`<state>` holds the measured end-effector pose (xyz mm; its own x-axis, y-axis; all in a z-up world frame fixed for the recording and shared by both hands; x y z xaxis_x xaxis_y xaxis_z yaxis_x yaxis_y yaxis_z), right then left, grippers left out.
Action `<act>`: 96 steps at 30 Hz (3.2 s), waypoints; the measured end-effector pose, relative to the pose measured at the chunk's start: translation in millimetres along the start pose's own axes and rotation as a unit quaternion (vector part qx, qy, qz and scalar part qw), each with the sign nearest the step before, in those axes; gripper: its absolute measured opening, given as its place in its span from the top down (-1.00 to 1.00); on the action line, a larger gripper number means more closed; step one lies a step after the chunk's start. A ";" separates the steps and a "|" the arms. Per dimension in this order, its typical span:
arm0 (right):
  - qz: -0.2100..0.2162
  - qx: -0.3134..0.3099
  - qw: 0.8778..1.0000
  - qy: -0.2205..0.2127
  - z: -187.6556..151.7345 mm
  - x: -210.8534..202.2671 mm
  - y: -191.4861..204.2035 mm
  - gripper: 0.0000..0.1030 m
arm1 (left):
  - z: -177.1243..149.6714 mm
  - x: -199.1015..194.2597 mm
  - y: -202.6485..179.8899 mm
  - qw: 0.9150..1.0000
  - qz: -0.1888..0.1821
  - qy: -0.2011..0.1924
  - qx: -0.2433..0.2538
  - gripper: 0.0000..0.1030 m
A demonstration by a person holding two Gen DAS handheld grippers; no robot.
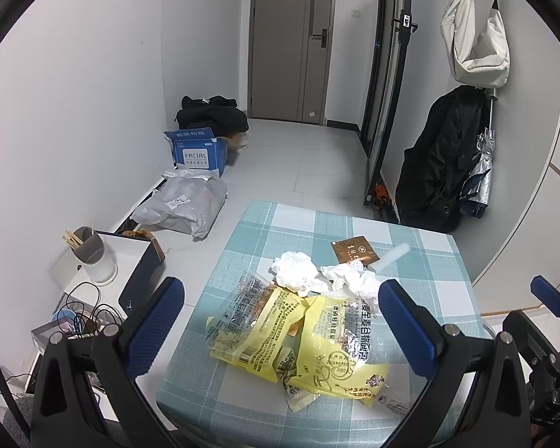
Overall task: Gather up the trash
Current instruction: 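Move both tools toward the yellow snack wrappers on the table, then grasp a yellow snack wrapper with the right gripper and lift it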
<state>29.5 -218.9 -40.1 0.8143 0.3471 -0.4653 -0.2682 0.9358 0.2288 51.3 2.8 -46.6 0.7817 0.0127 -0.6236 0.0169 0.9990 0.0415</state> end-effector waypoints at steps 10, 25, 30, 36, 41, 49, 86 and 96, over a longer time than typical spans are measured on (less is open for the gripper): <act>0.010 0.001 1.000 0.000 -1.2 -1.3 1.2 -0.96 | 0.2 1.0 1.7 1.000 0.000 -0.002 -0.009 -0.98; 0.022 -0.005 1.000 0.021 -5.5 12.2 6.3 -0.96 | 2.0 11.3 17.7 0.999 -0.013 0.011 -0.043 -0.98; 0.038 -0.016 0.997 0.062 -17.7 35.9 16.6 -0.96 | -5.9 25.0 34.1 0.994 -0.032 0.057 -0.083 -0.98; 0.073 -0.044 0.987 0.135 -49.6 73.3 43.1 -0.95 | -18.7 35.1 54.4 0.985 -0.039 0.123 -0.112 -0.98; 0.077 -0.084 0.976 0.185 -76.3 100.7 58.0 -0.91 | -20.3 44.0 66.7 0.986 -0.019 0.119 -0.114 -0.98; 0.079 0.009 0.963 0.258 -94.7 144.0 35.5 -0.43 | -24.8 60.4 81.4 0.981 -0.060 0.100 -0.158 -0.98; 0.143 0.070 0.956 0.247 -76.9 112.7 27.5 0.96 | -51.0 89.8 81.9 0.973 -0.075 0.178 -0.127 -0.98; 0.127 0.061 0.968 0.206 -60.2 86.1 9.6 0.96 | -41.6 109.4 50.5 0.971 -0.089 0.219 -0.044 -0.98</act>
<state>66.1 -176.4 -129.4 0.4493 0.5840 -0.6761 -0.3502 0.8113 0.4681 111.8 56.5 -145.3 0.4317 -0.1630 -0.8872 0.0593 0.9865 -0.1524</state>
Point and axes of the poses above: each gripper's, at about its wrist camera, not at the fingertips, and x roughly the way its jaws point, y to its left, z to its top, the point moved 7 cm from there along x, roughly the way its jaws point, and after that the axes turned 7 degrees about x, right-handed, at the moved point
